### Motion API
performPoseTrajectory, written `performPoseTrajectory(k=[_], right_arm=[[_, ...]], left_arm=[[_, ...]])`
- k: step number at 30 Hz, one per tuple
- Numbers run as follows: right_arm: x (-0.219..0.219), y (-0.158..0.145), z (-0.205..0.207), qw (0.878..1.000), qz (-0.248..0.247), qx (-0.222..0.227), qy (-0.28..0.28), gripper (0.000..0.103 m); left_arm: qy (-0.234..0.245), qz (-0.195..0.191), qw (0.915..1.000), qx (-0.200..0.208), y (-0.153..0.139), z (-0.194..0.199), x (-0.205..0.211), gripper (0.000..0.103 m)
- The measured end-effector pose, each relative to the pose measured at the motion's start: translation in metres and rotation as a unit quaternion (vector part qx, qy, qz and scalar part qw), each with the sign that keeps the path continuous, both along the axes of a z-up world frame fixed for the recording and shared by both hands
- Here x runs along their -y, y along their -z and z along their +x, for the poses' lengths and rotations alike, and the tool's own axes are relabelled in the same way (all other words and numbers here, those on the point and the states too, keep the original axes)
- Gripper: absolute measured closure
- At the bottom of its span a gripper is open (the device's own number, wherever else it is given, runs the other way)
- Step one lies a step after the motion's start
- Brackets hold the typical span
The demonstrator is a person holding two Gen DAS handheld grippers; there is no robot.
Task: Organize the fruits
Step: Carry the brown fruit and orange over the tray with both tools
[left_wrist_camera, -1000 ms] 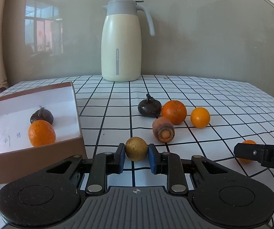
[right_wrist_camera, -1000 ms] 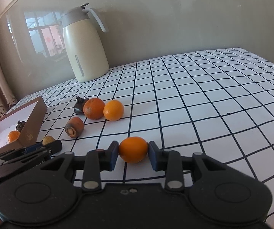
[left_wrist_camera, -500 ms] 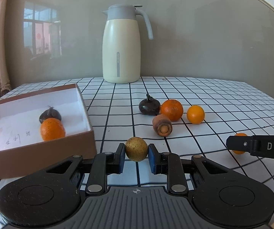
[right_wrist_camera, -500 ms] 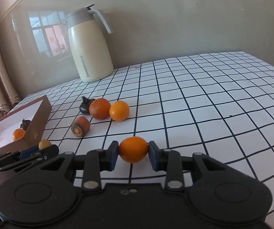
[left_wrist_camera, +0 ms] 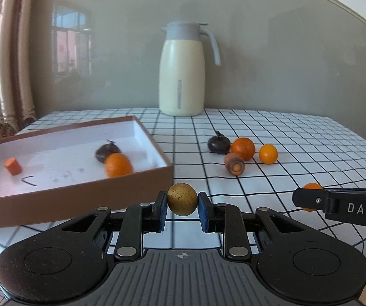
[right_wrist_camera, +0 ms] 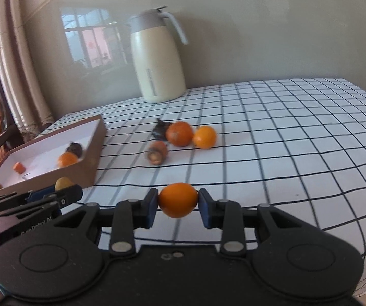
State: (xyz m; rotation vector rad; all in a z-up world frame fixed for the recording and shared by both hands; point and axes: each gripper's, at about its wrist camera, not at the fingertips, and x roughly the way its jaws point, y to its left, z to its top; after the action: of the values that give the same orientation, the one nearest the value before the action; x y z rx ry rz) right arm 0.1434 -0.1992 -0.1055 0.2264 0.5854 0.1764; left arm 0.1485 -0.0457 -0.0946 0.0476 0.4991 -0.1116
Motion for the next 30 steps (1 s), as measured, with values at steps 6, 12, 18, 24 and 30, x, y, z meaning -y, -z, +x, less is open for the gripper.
performPoseTrajectory(k=[6, 12, 18, 24, 30], right_arm=[[-0.029, -0.020, -0.009, 0.999, 0.001, 0.021, -0.037, 0.078], [-0.057, -0.037, -0.012, 0.997, 0.008, 0.040, -0.072, 0.078], [-0.086, -0.048, -0.014, 0.993, 0.011, 0.053, -0.107, 0.078], [-0.112, -0.059, -0.011, 0.988, 0.013, 0.066, -0.137, 0.078], [-0.136, -0.069, -0.005, 0.984, 0.016, 0.079, -0.158, 0.078]], left_arm=[[-0.027, -0.008, 0.9996, 0.009, -0.018, -0.020, -0.033, 0.077], [-0.058, -0.011, 0.9980, 0.021, -0.033, -0.038, -0.066, 0.077], [-0.091, -0.018, 0.9952, 0.030, -0.044, -0.050, -0.098, 0.077], [-0.119, -0.029, 0.9917, 0.040, -0.054, -0.055, -0.125, 0.077], [-0.143, -0.032, 0.9881, 0.046, -0.061, -0.052, -0.150, 0.077]])
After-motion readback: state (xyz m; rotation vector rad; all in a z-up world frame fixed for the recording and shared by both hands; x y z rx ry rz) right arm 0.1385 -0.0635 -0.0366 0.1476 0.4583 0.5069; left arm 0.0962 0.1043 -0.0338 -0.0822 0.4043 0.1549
